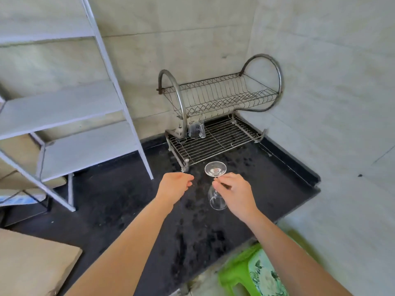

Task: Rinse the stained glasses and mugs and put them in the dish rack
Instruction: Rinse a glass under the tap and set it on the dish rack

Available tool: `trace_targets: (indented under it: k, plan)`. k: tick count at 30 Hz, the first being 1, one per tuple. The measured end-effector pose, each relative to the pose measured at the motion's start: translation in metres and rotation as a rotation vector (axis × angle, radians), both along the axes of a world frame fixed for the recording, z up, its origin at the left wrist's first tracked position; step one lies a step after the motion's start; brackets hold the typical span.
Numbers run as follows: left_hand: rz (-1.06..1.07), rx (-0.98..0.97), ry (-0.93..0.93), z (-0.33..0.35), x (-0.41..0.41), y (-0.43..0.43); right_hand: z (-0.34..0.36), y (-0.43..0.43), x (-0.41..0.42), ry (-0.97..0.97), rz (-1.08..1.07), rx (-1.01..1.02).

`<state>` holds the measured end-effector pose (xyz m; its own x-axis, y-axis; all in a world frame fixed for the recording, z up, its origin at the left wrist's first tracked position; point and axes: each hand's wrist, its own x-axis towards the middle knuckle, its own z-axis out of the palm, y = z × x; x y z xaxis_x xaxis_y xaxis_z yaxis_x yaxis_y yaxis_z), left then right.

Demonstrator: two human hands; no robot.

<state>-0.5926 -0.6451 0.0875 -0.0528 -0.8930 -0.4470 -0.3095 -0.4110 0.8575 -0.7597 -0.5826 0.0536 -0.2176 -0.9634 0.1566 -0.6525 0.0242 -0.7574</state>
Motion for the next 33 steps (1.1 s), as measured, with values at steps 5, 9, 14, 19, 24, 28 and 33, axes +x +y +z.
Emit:
trace_targets:
  k: [5, 9, 14, 19, 24, 28, 33]
  plan:
    - [-0.1, -0.103, -0.211, -0.032, -0.012, -0.056, -0.013, -0.064, -0.025, -0.031, -0.051, 0.043]
    - [-0.136, -0.171, -0.369, -0.051, -0.029, -0.095, -0.018, -0.118, -0.041, -0.049, -0.011, 0.028]
    - [-0.112, -0.13, -0.403, -0.077, -0.052, -0.133, -0.035, -0.186, -0.052, -0.111, 0.088, -0.029]
    - [-0.109, -0.033, -0.428, -0.097, -0.062, -0.152, -0.051, -0.24, -0.05, -0.044, 0.194, -0.046]
    - [-0.08, -0.011, -0.368, -0.099, -0.065, -0.151, -0.06, -0.276, -0.029, -0.069, 0.23, 0.012]
    - [-0.079, 0.003, -0.357, -0.097, -0.065, -0.152, -0.071, -0.287, -0.016, -0.165, 0.237, 0.031]
    - [-0.126, 0.02, -0.342, -0.099, -0.061, -0.153, -0.076, -0.293, -0.015, -0.154, 0.259, 0.02]
